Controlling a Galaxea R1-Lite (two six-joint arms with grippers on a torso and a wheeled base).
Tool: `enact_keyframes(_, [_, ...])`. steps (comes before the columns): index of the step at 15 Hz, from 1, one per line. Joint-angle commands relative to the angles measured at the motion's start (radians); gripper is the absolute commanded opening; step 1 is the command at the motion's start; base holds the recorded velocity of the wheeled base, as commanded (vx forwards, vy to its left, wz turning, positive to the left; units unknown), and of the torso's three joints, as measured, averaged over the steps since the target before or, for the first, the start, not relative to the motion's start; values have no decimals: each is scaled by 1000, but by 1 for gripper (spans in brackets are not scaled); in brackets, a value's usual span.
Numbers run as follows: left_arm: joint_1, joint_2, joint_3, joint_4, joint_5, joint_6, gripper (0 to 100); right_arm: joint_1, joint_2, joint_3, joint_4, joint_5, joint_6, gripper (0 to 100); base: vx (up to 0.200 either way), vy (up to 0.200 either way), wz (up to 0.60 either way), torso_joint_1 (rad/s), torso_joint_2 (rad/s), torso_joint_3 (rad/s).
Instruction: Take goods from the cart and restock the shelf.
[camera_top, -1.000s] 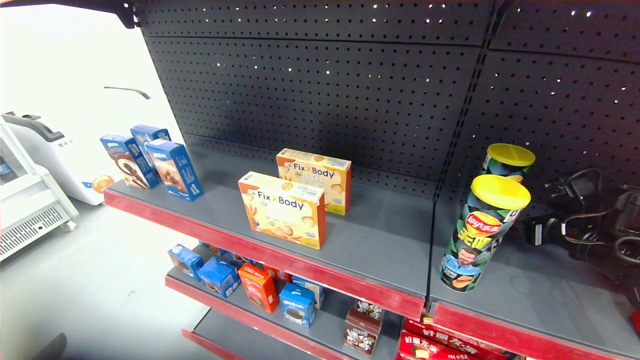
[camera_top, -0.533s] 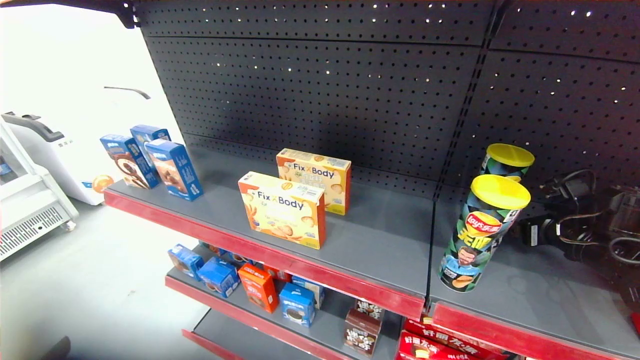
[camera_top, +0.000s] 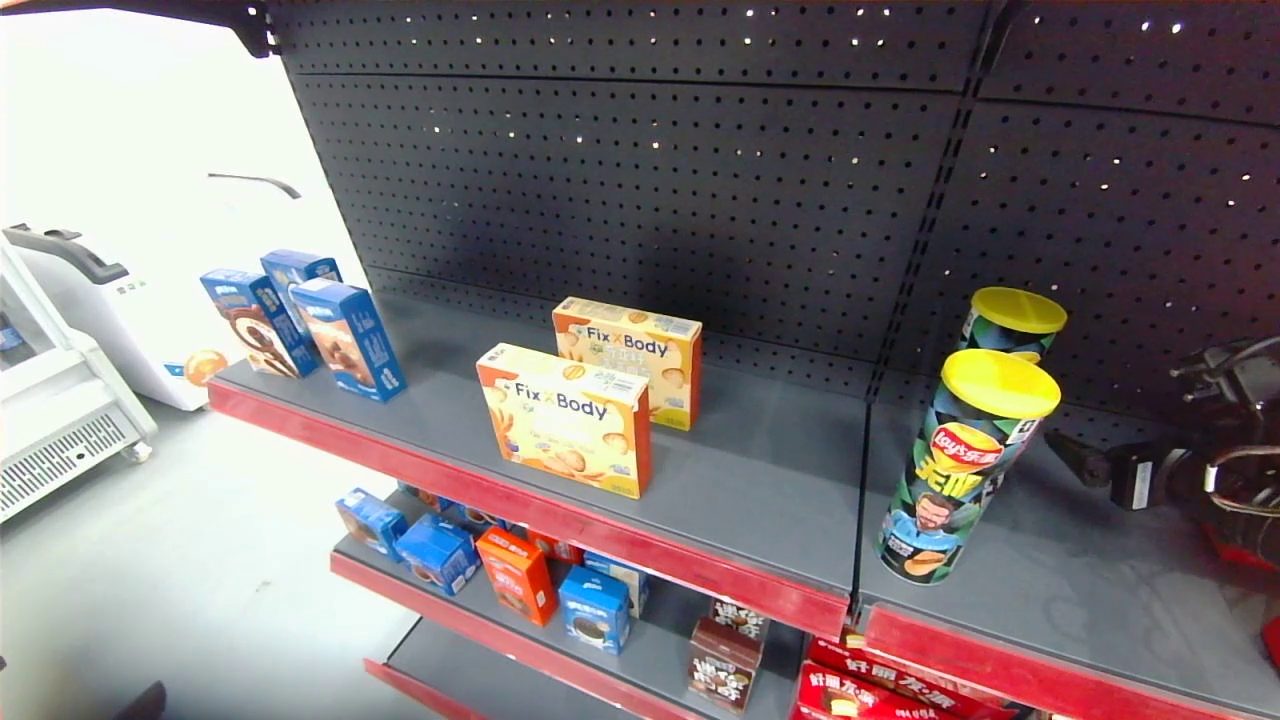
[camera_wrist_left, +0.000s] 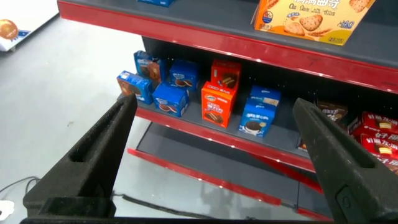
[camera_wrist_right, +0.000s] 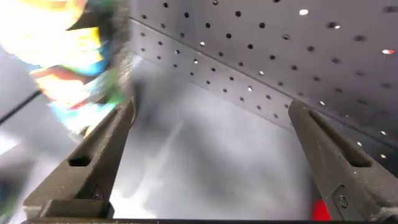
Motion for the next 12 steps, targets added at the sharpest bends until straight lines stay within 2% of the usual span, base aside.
enact_keyframes(1, [1,34,-16,-1,-1,0,100,29,-252,53,134,-5,19,100,0,0,0,0,0,0])
enact_keyframes(3, [1,48,-25,-1,-3,-2,100,29,-399,38,314,-8,27,100,0,0,0,0,0,0])
enact_keyframes(6, [-2,125,-51,-3,-4,-3,100,24,-675,-51,700,-121,33,100,0,0,0,0,0,0])
enact_keyframes(7, [-4,135,-54,-4,-4,-3,100,23,-720,-73,756,-131,40,100,0,0,0,0,0,0])
enact_keyframes(9, [-2,171,-77,-11,-7,-5,100,18,-872,-177,1003,-210,39,100,0,0,0,0,0,0])
enact_keyframes(10, [-2,174,-80,-11,-7,-5,100,18,-890,-198,1049,-232,39,100,0,0,0,0,0,0])
enact_keyframes(11, [-1,186,-88,-14,-41,-15,100,13,-930,-240,1154,-298,39,100,0,0,0,0,0,0])
enact_keyframes(12, [1,192,-90,-14,-72,-25,100,3,-970,-249,1203,-358,36,100,0,0,0,0,0,0])
